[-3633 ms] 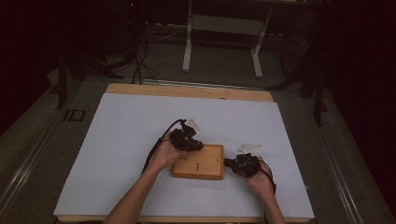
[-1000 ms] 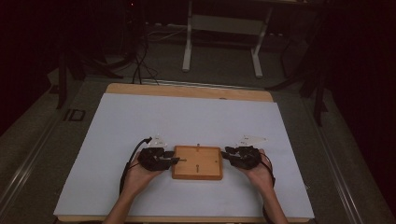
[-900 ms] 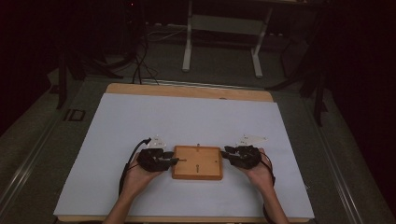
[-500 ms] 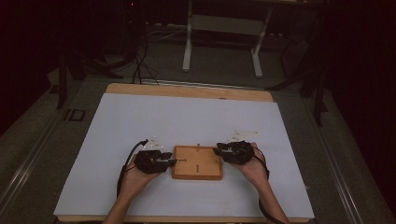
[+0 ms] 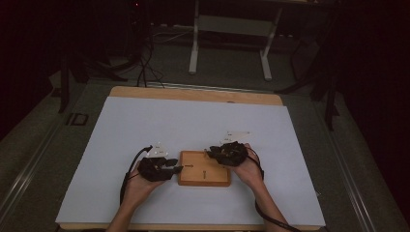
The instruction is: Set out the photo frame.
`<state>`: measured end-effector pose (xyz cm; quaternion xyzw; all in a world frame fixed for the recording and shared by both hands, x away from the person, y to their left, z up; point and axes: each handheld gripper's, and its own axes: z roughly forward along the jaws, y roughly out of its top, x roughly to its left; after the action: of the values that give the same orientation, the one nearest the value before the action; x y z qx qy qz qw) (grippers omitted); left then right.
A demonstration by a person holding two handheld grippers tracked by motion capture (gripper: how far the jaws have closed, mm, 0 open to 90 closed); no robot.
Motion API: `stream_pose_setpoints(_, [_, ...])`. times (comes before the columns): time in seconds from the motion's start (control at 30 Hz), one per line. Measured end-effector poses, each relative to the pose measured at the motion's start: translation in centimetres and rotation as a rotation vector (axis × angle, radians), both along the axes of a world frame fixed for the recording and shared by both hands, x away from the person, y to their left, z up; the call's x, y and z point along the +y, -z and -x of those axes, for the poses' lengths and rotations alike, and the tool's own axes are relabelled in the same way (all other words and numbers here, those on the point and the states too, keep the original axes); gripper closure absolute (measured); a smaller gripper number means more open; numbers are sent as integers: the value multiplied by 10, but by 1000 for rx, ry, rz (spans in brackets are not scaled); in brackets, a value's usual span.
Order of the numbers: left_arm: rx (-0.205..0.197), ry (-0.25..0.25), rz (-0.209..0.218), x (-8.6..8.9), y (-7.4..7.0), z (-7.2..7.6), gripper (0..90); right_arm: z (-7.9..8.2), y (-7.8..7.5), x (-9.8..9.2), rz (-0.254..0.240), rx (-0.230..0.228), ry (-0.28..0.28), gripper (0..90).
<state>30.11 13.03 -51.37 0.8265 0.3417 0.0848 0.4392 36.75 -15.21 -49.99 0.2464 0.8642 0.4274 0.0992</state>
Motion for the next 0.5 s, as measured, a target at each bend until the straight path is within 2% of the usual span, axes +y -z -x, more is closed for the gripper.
stream_pose_setpoints(0.27, [-4, 11, -8, -1, -1, 2, 610, -6, 9, 10, 0, 22, -15, 827])
stream_pose_setpoints(0.5, [0, 16, -13, -2, 0, 2, 610, -9, 11, 11, -8, 21, -29, 839])
